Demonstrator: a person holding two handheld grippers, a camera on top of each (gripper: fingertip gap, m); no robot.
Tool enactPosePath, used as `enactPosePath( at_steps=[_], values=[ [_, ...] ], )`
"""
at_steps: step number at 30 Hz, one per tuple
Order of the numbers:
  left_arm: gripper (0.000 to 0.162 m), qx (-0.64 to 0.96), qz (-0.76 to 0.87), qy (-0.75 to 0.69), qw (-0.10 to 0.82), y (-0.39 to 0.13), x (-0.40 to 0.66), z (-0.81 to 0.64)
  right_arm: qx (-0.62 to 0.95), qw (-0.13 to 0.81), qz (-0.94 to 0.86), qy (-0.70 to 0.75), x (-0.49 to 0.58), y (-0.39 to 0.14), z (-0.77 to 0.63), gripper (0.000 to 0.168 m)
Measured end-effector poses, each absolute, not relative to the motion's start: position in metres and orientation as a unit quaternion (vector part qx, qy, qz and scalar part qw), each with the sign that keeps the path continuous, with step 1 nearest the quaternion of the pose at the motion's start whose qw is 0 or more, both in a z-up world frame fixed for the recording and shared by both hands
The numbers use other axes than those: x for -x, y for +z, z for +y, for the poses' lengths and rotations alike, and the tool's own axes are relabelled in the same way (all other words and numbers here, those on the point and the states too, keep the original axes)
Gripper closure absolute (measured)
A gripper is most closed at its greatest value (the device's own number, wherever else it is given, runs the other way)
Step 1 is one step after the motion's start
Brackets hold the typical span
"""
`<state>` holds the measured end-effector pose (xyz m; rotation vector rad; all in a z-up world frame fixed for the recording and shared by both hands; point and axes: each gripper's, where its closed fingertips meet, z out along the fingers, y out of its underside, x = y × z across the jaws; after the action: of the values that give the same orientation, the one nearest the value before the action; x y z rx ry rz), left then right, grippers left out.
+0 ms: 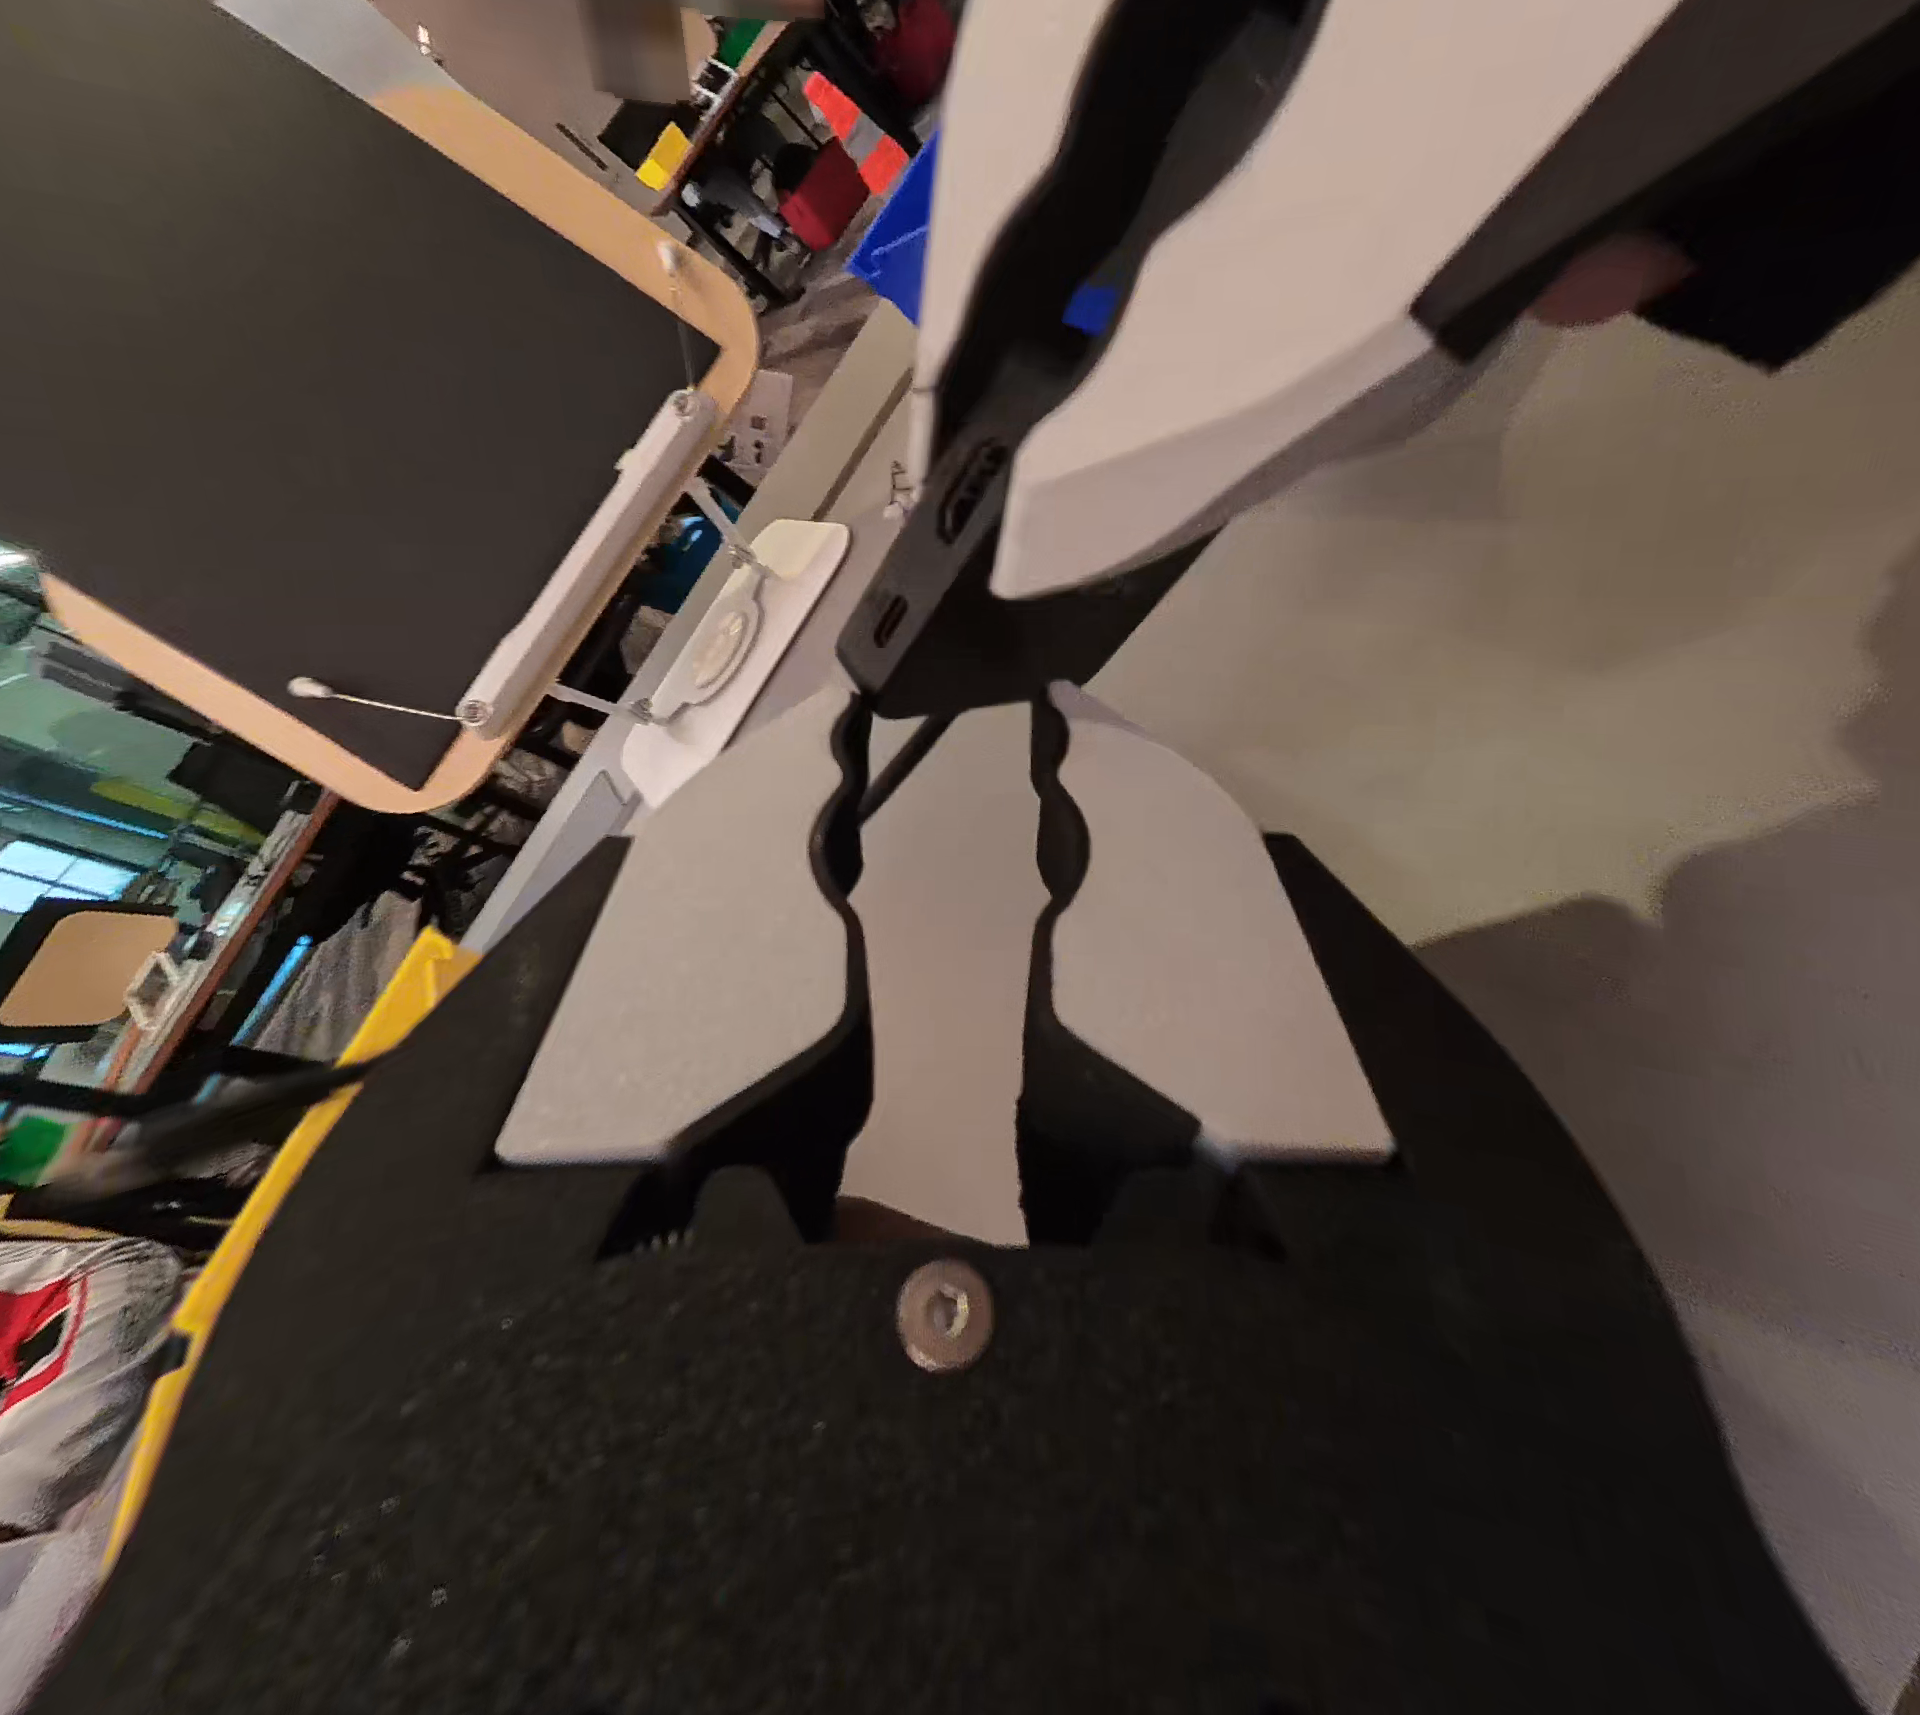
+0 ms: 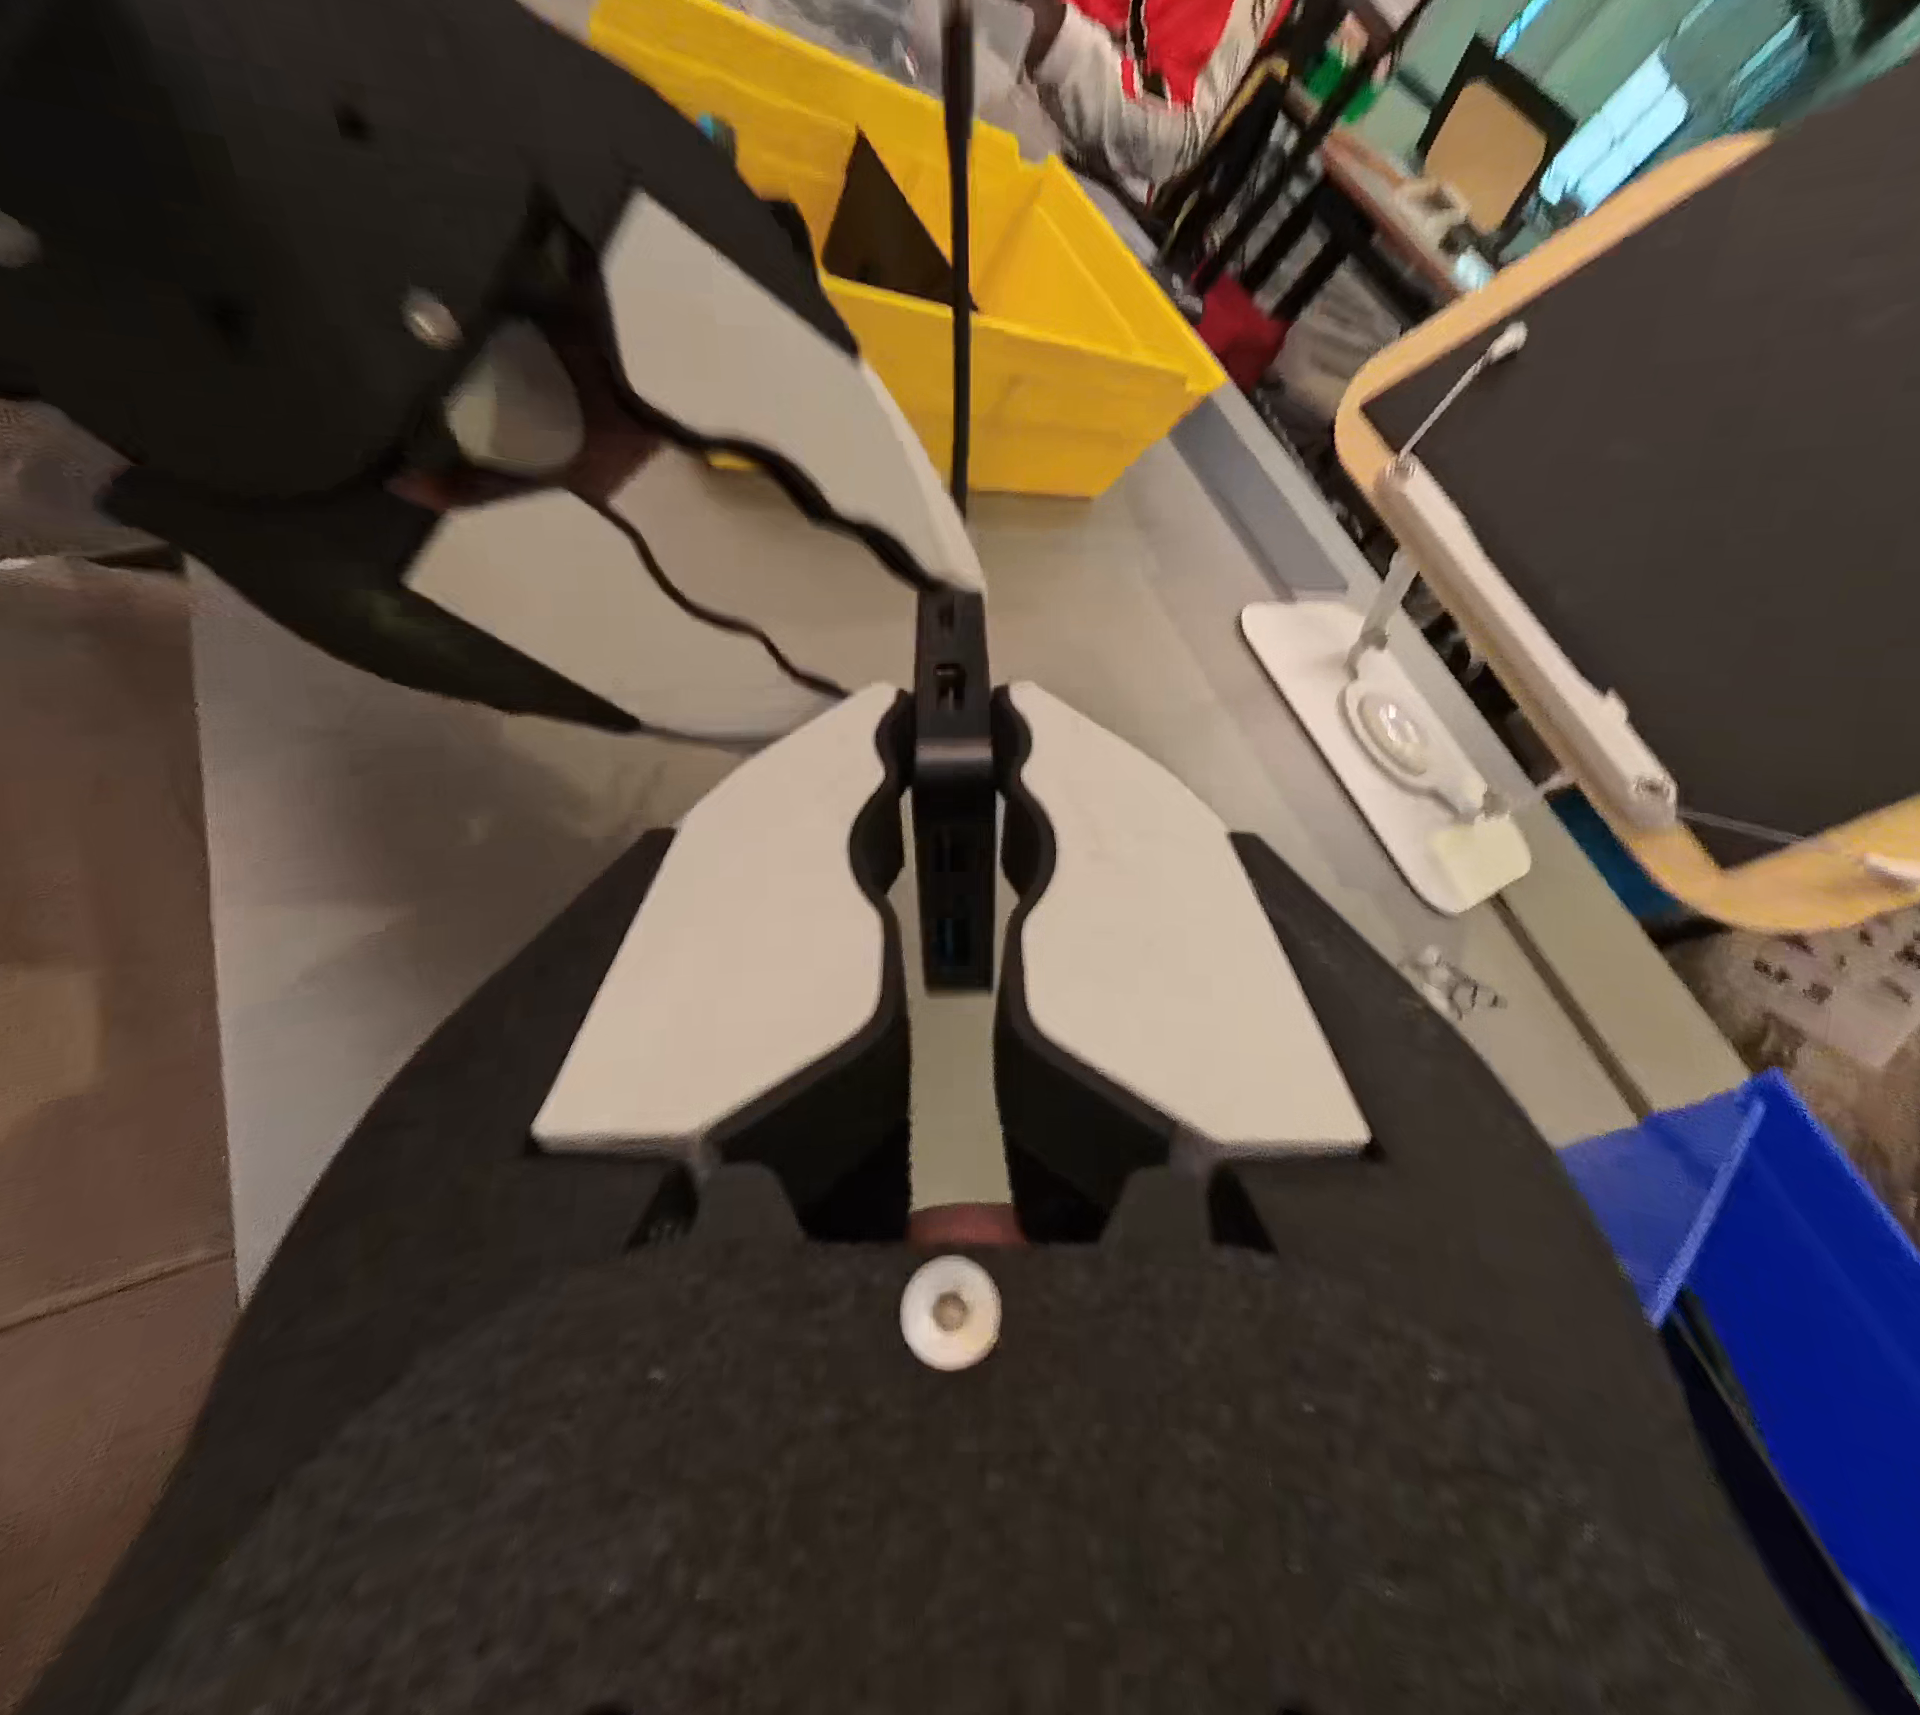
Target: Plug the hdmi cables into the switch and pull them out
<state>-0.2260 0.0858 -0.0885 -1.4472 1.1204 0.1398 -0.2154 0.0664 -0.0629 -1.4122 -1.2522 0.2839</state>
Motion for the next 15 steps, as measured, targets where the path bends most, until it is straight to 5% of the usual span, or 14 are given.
enactPosePath(
  at_steps=[15],
  values=[
    [0.127,0.626,0.554,-0.08,0.542,-0.107,0.223,0.062,0.546,0.536,-0.58,0.278,0.22,-0.079,0.043,0.155]
  ],
)
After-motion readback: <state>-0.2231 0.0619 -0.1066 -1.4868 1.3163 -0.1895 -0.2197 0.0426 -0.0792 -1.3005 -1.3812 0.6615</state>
